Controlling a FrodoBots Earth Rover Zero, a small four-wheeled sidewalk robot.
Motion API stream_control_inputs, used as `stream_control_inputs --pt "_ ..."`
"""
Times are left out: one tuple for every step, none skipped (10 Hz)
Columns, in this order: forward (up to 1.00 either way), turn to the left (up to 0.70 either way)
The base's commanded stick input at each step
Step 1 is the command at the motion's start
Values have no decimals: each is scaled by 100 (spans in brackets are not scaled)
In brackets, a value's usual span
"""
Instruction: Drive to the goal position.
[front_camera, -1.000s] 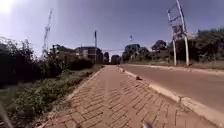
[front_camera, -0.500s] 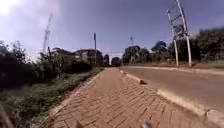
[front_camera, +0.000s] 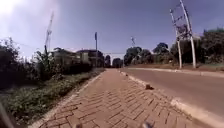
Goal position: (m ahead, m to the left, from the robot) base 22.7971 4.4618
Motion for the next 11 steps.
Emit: stream_control_inputs --pt "100 0" --pt "100 0" --pt "100 0" --pt "100 0" --pt "100 0" --pt "100 0" --pt "100 0" --pt "100 0" --pt "100 0" --pt "100 0" --pt "100 0"
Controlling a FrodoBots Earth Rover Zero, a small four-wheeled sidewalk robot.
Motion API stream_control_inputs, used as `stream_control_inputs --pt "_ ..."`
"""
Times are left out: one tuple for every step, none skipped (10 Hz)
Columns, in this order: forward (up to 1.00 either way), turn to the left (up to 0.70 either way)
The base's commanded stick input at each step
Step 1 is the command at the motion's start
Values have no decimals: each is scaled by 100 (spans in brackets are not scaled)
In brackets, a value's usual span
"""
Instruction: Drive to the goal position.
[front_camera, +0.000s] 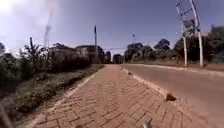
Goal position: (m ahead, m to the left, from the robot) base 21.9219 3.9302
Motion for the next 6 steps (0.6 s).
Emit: stream_control_inputs --pt "100 0" --pt "100 0" --pt "100 0" --pt "100 0" --pt "100 0" --pt "100 0"
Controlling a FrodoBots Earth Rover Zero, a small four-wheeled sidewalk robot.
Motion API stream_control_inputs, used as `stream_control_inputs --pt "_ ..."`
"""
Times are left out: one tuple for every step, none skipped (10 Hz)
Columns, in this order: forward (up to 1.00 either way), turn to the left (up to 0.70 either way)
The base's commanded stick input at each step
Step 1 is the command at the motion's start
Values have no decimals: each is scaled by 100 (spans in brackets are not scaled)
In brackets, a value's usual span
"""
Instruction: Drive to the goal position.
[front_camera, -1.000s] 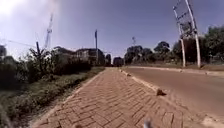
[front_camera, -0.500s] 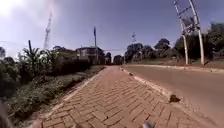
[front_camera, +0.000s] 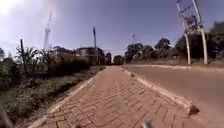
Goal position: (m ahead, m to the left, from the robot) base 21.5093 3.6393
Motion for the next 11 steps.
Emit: stream_control_inputs --pt "100 0" --pt "100 0" --pt "100 0" --pt "100 0" --pt "100 0" --pt "100 0" --pt "100 0" --pt "100 0" --pt "100 0" --pt "100 0" --pt "100 0"
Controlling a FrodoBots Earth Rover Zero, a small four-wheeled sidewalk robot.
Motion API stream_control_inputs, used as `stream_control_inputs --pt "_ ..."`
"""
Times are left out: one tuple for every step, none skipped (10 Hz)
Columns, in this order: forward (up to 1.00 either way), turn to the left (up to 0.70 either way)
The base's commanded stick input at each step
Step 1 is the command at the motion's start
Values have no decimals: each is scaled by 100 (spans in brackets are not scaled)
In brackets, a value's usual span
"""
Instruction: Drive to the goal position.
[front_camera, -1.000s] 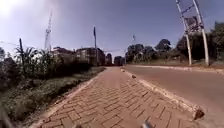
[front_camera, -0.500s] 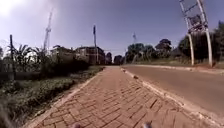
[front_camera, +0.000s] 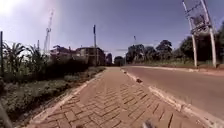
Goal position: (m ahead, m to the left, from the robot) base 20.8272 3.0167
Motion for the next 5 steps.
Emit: stream_control_inputs --pt "100 0" --pt "100 0" --pt "100 0" --pt "100 0" --pt "100 0"
